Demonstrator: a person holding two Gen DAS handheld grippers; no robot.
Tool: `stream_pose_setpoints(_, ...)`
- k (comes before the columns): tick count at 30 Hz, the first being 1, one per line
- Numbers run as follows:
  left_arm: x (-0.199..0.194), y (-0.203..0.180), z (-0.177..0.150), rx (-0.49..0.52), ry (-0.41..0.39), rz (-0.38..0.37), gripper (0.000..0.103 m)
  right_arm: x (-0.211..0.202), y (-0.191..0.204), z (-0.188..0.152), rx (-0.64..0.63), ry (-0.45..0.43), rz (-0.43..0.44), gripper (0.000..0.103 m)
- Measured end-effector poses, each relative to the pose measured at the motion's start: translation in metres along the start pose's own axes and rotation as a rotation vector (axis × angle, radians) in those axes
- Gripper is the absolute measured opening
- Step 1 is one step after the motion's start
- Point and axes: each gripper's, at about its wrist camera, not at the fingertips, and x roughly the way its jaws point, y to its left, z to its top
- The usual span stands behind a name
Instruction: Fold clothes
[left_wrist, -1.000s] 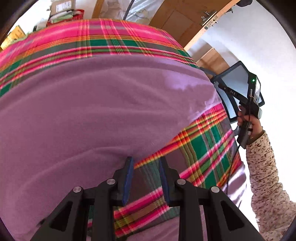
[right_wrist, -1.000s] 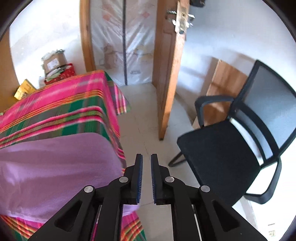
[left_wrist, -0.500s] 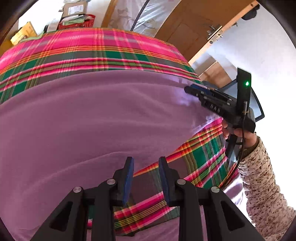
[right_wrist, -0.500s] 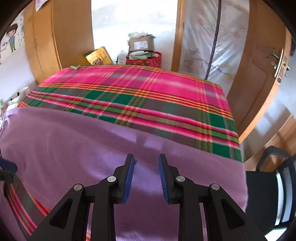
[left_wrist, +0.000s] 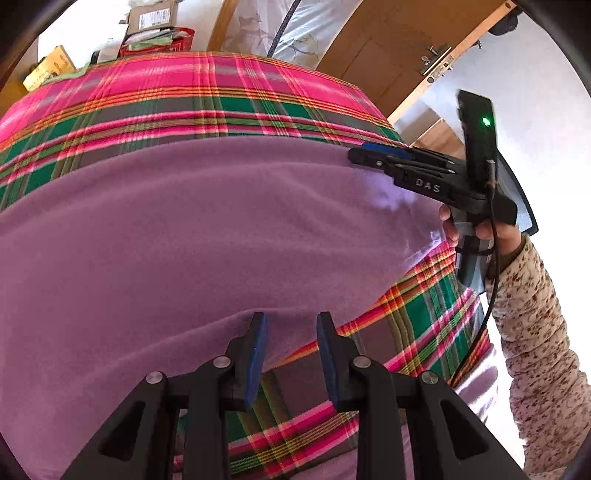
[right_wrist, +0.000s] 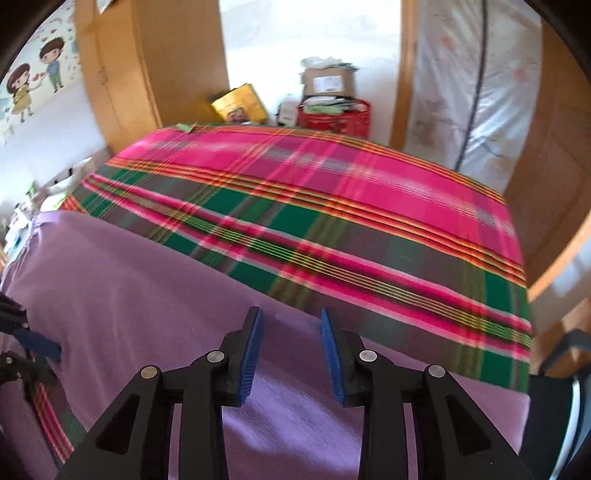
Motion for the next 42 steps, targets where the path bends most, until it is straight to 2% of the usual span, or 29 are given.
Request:
stream_pose_setpoints(4, 0.002, 0.004, 0.001, -0.009, 0.010, -0.009, 0.028, 0.016, 0.009, 0.011, -0.046, 0.032, 0.010, 0.034)
stream_pose_setpoints(11, 0.003, 0.007, 0.000, -0.020, 0.010, -0.034, 0.028, 0.016, 0.009, 0.011, -0.062, 0.050, 0.099, 0.036)
stream_pose_setpoints(15, 0.002, 0.009, -0.001, -0.032, 0.010, -0.048, 0.028, 0.017, 0.013, 0.013, -0.079, 0.069, 0.086, 0.036)
stream_pose_setpoints(19, 0.001, 0.009, -0.001, -0.032, 0.008, -0.055, 0.028, 0.019, 0.020, 0.016, -0.098, 0.092, 0.095, 0.018)
stream_pose_setpoints(20, 0.001, 0.009, -0.001, -0.033, 0.007, -0.055, 0.028, 0.019, 0.024, 0.016, -0.113, 0.093, 0.093, 0.008)
stream_pose_setpoints(24, 0.001, 0.009, -0.003, -0.023, 0.002, -0.053, 0.028, 0.017, 0.028, 0.018, -0.123, 0.060, 0.013, 0.004)
stream_pose_setpoints(27, 0.000, 0.009, -0.005, -0.018, -0.003, -0.062, 0.028, 0.018, 0.023, 0.022, -0.075, 0.036, -0.041, 0.004)
stream_pose_setpoints(30, 0.000, 0.011, -0.005, -0.026, -0.003, -0.073, 0.028, 0.026, 0.026, 0.025, -0.086, 0.049, -0.079, 0.004)
stream_pose_setpoints(35, 0.000, 0.010, -0.005, -0.025, -0.003, -0.071, 0.028, 0.026, 0.024, 0.024, -0.073, 0.037, -0.090, 0.005)
stream_pose_setpoints(37, -0.002, 0.010, -0.005, -0.033, 0.004, -0.070, 0.028, 0.025, 0.021, 0.023, -0.041, 0.031, -0.105, 0.015)
stream_pose_setpoints(38, -0.003, 0.011, -0.005, -0.044, 0.012, -0.075, 0.028, 0.025, 0.019, 0.022, -0.024, 0.029, -0.121, 0.026)
stream_pose_setpoints(39, -0.005, 0.012, -0.006, -0.049, 0.018, -0.077, 0.028, 0.023, 0.018, 0.021, -0.008, 0.027, -0.143, 0.031)
stream_pose_setpoints(42, -0.016, 0.020, -0.011, -0.073, 0.003, -0.058, 0.028, 0.012, 0.023, 0.016, 0.012, 0.011, -0.182, 0.031)
